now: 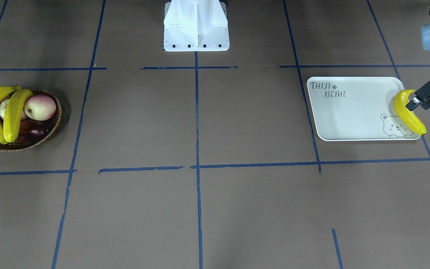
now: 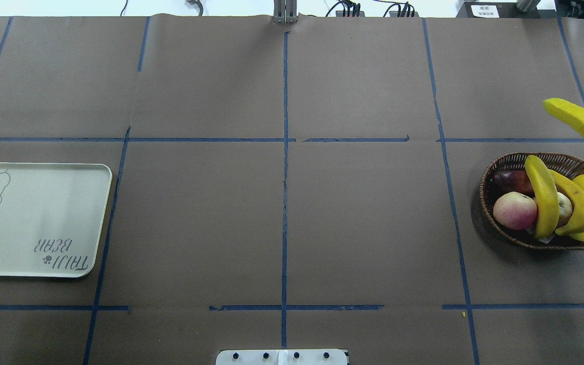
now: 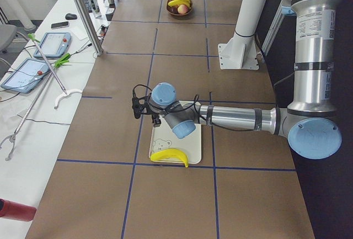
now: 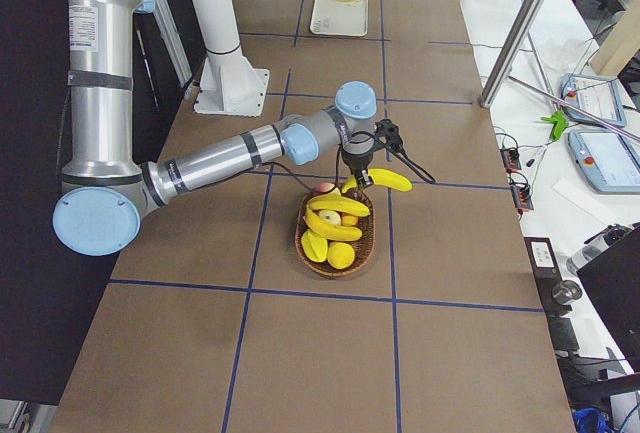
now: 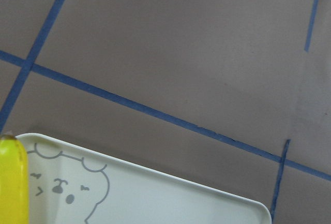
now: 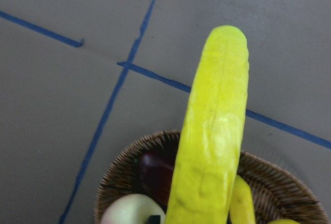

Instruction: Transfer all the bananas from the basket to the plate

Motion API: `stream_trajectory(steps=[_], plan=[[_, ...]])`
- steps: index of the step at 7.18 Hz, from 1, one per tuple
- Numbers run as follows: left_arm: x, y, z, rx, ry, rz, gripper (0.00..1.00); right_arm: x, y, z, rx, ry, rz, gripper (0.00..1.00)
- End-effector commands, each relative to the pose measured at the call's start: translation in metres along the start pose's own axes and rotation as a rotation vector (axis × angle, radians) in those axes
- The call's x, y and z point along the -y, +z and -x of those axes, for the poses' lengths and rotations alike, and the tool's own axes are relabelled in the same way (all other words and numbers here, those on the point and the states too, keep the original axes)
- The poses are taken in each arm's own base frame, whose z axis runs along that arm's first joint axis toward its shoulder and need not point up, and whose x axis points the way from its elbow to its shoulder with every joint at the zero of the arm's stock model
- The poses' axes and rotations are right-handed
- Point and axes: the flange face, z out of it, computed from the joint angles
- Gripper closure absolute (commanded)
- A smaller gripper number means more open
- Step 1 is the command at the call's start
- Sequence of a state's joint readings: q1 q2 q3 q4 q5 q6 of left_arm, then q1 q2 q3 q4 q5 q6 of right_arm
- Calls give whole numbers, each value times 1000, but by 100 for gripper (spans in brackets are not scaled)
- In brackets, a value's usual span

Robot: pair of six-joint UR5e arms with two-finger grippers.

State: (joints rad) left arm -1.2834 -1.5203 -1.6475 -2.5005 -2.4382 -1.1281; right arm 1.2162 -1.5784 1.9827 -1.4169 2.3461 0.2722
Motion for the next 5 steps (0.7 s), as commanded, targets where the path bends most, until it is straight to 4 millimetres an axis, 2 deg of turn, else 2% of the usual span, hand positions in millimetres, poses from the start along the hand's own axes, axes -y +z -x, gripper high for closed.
stream_trajectory(steps=[1, 2, 3, 4, 5], plan=[[-1, 27, -83, -99, 120, 36, 0, 32, 16, 80, 114, 106, -45, 100], [-2, 44, -133, -144, 28, 70, 0, 44, 33, 122, 185, 149, -72, 100], [-7, 61, -188, -187, -78, 115, 0, 57, 40, 167, 222, 215, -108, 100], [-11, 68, -238, -228, -161, 150, 0, 63, 44, 204, 262, 269, -142, 100], [-18, 75, -277, -255, -217, 188, 0, 58, 54, 239, 323, 287, -164, 100]])
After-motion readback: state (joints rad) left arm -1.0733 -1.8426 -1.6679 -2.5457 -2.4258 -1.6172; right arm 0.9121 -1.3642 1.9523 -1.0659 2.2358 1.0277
